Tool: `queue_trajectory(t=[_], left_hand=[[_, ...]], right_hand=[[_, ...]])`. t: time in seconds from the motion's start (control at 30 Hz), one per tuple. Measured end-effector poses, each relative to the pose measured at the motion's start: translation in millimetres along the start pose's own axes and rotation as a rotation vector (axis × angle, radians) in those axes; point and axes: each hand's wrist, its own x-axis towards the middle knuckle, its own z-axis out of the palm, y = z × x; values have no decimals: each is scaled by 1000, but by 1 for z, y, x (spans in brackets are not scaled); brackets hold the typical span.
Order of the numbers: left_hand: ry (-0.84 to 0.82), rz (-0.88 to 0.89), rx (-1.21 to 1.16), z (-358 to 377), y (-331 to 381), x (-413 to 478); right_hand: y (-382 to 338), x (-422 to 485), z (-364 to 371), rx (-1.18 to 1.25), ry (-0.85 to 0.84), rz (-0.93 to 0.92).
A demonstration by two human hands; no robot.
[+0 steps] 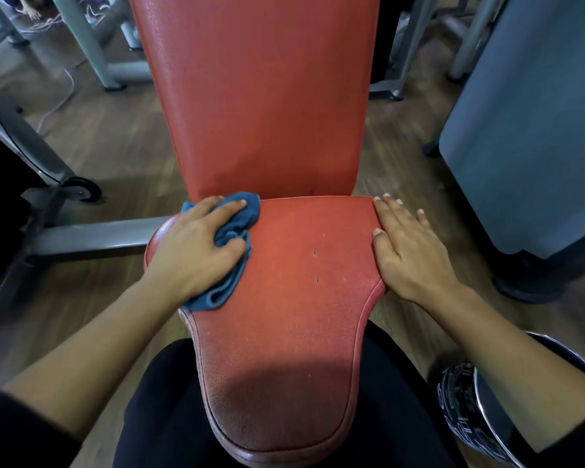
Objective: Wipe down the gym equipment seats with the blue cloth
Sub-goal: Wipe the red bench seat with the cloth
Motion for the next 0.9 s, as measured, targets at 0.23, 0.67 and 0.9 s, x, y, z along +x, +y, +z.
queue_trajectory(t=[0.23, 0.67, 0.9], left_hand=[[-49, -3, -8, 33, 58, 32], [-157, 145, -48, 50, 96, 47], [-176, 221, -112, 19, 42, -2]], right_hand=[[-1, 0, 0, 3, -1, 4], [0, -1, -2, -18, 1, 5], [2, -1, -2, -47, -8, 6]])
